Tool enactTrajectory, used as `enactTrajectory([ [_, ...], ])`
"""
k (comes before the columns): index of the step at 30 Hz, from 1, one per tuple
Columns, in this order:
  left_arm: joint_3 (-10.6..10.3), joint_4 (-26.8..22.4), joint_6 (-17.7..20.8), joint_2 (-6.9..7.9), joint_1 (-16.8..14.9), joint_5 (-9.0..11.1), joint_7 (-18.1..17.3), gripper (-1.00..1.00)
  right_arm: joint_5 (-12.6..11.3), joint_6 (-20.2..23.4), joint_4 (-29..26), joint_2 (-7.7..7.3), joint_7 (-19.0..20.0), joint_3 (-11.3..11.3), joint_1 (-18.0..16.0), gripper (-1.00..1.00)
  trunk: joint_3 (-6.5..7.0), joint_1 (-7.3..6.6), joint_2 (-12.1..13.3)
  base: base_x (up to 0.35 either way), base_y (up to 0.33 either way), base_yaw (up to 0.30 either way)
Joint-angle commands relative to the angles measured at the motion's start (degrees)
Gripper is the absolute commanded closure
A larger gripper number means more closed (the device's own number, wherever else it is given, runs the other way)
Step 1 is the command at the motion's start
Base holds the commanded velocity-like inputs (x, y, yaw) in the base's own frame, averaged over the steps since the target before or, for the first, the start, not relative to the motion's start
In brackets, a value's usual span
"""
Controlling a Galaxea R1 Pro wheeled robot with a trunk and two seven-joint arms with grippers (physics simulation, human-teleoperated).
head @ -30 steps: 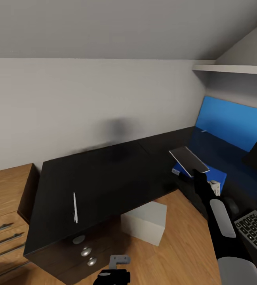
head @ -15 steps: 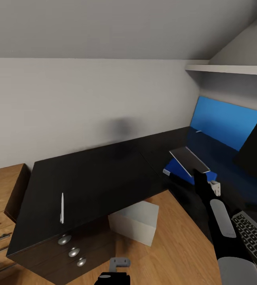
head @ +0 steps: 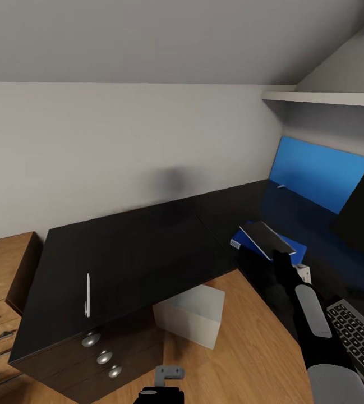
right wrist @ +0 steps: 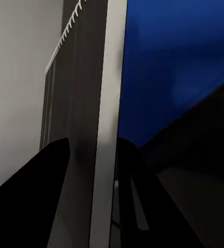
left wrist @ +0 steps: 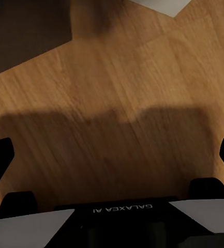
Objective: In the bedroom, organize the workspace by keeping the computer under the desk, ensuring the monitor is on the desk, placing the keyboard on the desk next to the monitor, placing the mouse on the desk next to the keyboard, moving the folder from the swivel chair onto the desk next to the mouse, stacking the notebook on top of the folder with the pen on top of the notebook, and positioning the swivel chair next to the desk.
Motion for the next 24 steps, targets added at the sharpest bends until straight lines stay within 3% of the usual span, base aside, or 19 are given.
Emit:
enactTrajectory([
  [1,-0.20,-0.05,0.09,0.03,-0.05,0.55,0.54,-1.00,-0.24,0.28,-0.07,0.00,-0.43,-0.04,-0.03,1.00,-0.05,0.00,-0.03,0.000,0.000,0.000],
  [13,-0.17,-0.05,0.09,0.03,-0.05,0.54,0.54,-1.00,-0.13,0.28,-0.01,0.00,-0.57,0.00,-0.03,1.00,-0.05,0.00,-0.03,0.000,0.000,0.000],
  [24,-0.08,-0.06,0.08,0.09,-0.05,0.53,0.54,-1.00,-0.13,0.28,-0.01,0.00,-0.57,0.00,-0.03,1.00,-0.05,0.00,-0.03,0.000,-0.108,0.000],
])
